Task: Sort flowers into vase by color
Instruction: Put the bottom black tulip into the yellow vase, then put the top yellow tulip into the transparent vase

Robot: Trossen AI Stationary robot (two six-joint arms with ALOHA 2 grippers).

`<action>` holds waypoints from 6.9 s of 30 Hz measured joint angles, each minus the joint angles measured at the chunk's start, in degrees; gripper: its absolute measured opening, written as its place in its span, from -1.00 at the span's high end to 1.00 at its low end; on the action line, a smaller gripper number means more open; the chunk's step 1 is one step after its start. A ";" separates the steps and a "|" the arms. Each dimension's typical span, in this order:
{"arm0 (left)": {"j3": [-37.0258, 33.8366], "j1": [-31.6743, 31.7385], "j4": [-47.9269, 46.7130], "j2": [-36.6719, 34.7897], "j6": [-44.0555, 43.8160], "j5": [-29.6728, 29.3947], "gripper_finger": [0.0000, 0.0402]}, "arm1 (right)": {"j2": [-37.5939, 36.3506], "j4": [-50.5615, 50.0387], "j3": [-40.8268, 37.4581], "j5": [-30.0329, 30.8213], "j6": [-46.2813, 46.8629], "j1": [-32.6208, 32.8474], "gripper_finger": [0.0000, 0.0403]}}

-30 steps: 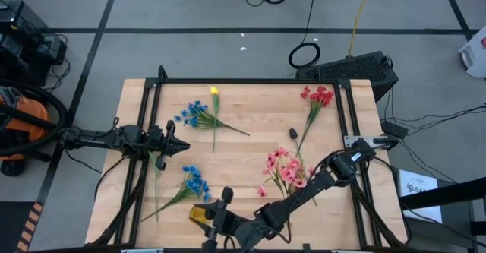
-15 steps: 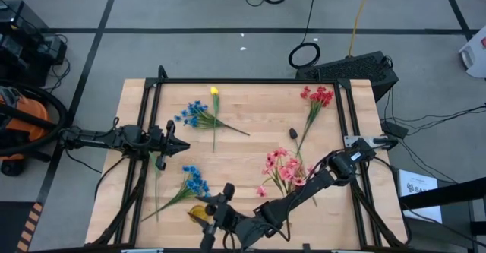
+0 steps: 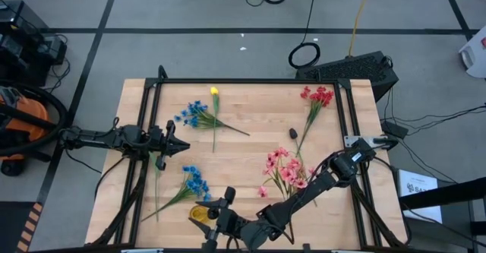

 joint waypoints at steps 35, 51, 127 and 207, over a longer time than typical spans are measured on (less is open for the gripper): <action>0.00 0.02 0.00 0.00 0.00 -0.02 0.82 | -0.51 -26.79 -0.01 -6.06 14.32 3.58 -0.04; -0.01 0.01 0.00 -0.01 -0.01 -0.01 0.82 | -10.10 -23.44 -0.01 -5.66 8.07 8.95 -0.04; 3.28 0.50 1.80 11.80 -18.08 -37.84 0.82 | -100.79 -63.58 -84.81 -40.56 36.27 -46.44 -0.04; 56.02 36.06 -21.13 100.79 -46.77 -11.31 0.23 | -100.74 -56.64 -89.07 -36.75 31.53 -46.62 -0.04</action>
